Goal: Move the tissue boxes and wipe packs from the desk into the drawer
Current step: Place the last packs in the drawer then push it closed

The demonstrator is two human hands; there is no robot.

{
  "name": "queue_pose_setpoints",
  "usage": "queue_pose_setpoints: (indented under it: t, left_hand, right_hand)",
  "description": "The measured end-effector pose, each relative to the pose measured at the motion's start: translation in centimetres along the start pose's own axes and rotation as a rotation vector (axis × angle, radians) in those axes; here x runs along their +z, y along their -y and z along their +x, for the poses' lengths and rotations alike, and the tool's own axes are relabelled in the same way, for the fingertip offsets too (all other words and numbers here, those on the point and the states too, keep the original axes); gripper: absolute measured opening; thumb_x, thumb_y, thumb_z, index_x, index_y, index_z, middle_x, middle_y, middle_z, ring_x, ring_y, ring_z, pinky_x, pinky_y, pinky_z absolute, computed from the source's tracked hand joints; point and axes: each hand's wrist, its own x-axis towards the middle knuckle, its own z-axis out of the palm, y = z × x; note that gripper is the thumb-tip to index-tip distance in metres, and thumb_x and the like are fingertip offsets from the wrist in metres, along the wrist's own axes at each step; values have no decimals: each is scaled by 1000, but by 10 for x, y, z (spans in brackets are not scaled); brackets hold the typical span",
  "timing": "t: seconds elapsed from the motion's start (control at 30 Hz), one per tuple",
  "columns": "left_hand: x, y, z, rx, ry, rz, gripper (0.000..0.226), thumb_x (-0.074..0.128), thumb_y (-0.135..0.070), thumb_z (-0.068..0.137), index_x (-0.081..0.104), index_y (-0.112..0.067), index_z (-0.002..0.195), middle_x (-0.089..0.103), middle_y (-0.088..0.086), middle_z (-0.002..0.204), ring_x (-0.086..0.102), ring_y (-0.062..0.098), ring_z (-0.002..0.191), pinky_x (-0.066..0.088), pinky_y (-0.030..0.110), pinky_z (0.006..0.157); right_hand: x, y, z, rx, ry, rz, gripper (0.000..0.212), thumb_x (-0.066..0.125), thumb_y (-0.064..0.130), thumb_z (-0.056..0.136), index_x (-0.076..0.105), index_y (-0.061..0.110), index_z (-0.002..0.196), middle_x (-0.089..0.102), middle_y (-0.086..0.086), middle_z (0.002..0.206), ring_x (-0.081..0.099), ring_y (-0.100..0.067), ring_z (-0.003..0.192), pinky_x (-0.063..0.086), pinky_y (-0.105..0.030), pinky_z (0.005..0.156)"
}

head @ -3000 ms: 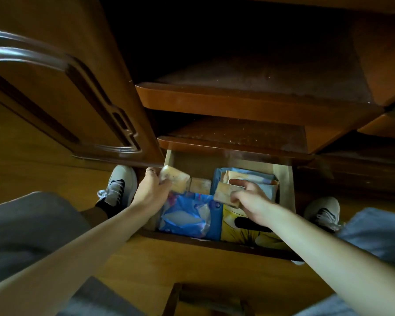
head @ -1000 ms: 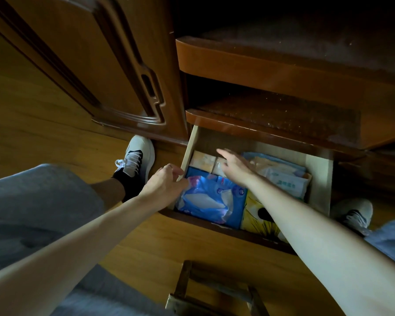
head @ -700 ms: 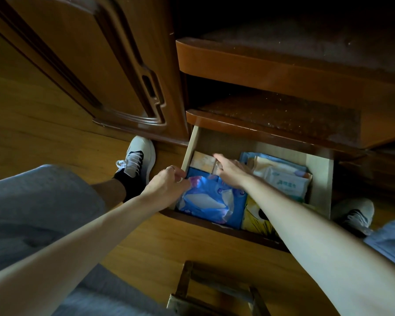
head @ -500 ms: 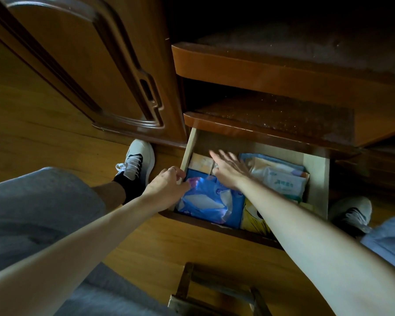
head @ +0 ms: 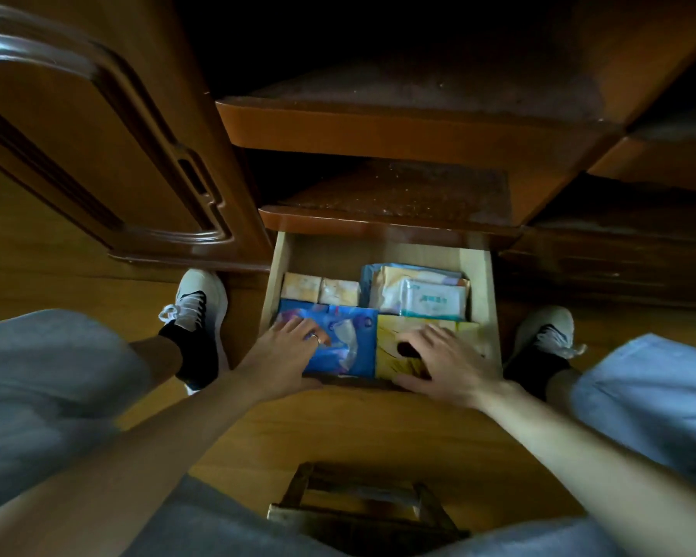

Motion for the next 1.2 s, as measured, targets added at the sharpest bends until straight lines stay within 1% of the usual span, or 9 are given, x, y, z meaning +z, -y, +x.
queue_pose_setpoints:
  t: [0.1, 0.23, 0.5, 0.7, 0.83, 0.97, 1.03, 1.13, 1.2]
  left_hand:
    - [11, -22, -3, 40, -9, 86, 66, 76, -58, 72, 60, -29, 128, 55, -4, 123, 52, 17, 116, 46, 38, 97]
    - [10, -33, -3, 63, -23, 226, 50, 80, -35, 73, 66, -25, 120, 61, 1, 115, 57, 20, 105, 52, 39, 85]
    - [1, -37, -9, 54, 16, 296, 37, 71, -32, 86, 64, -22, 122, 57, 0, 126, 53, 21, 118, 49, 43, 96]
    - [1, -24, 6, -55, -71, 290, 38, 68, -36, 89, 63, -23, 125, 56, -1, 127, 50, 20, 121, 43, 43, 104]
    - [-5, -22, 21, -162, -139, 231, 40, 64, -45, 92, 65, -21, 124, 54, 1, 130, 49, 23, 124, 43, 41, 101]
    - [-12, -29, 34, -486, -321, 7, 50, 81, -41, 77, 66, -19, 120, 57, 7, 129, 50, 28, 123, 45, 41, 96]
    - [-11, -35, 37, -644, -461, -212, 39, 78, -36, 80, 63, -18, 112, 59, 7, 119, 54, 27, 115, 48, 37, 85]
    - [-10, -45, 40, -998, -567, -910, 25, 70, -28, 88, 54, -17, 105, 60, 4, 107, 61, 21, 88, 41, 28, 60]
    - [-11, -48, 41, -1319, -569, -1503, 36, 70, -27, 89, 52, -13, 116, 64, 10, 110, 63, 23, 85, 50, 33, 63]
  right_hand:
    - [13, -5, -38, -19, 117, -172, 67, 51, 73, 90, 45, 29, 141, 52, 7, 137, 47, -13, 124, 42, -31, 100]
    - [16, -6, -51, 51, 53, -283, 46, 56, 46, 102, 48, 23, 142, 54, 2, 138, 49, -18, 126, 44, -30, 95]
    - [12, -14, -47, 99, 92, -391, 48, 49, 55, 102, 54, 25, 140, 60, 5, 136, 55, -17, 126, 50, -34, 93]
    - [8, -26, -36, 208, -97, -216, 41, 52, 56, 100, 59, 35, 134, 63, 16, 133, 54, -9, 127, 40, -31, 104]
    - [3, -30, -28, 246, -256, -218, 37, 61, 54, 96, 69, 35, 126, 68, 14, 123, 54, -14, 125, 41, -34, 100]
    - [-4, -28, -13, 425, -461, -45, 41, 81, 50, 81, 67, 23, 108, 64, 6, 106, 57, -17, 101, 42, -30, 76]
    - [-8, -22, -6, 566, -479, 136, 45, 85, 49, 77, 56, 21, 99, 59, 6, 95, 53, -15, 85, 36, -25, 63]
    - [0, -13, 0, 763, -466, 418, 30, 81, 36, 84, 54, 23, 86, 62, 5, 87, 51, -9, 71, 30, -24, 53]
    - [3, -4, 4, 929, -568, 756, 15, 75, 19, 89, 60, 22, 87, 68, -1, 94, 55, -5, 74, 34, -22, 53]
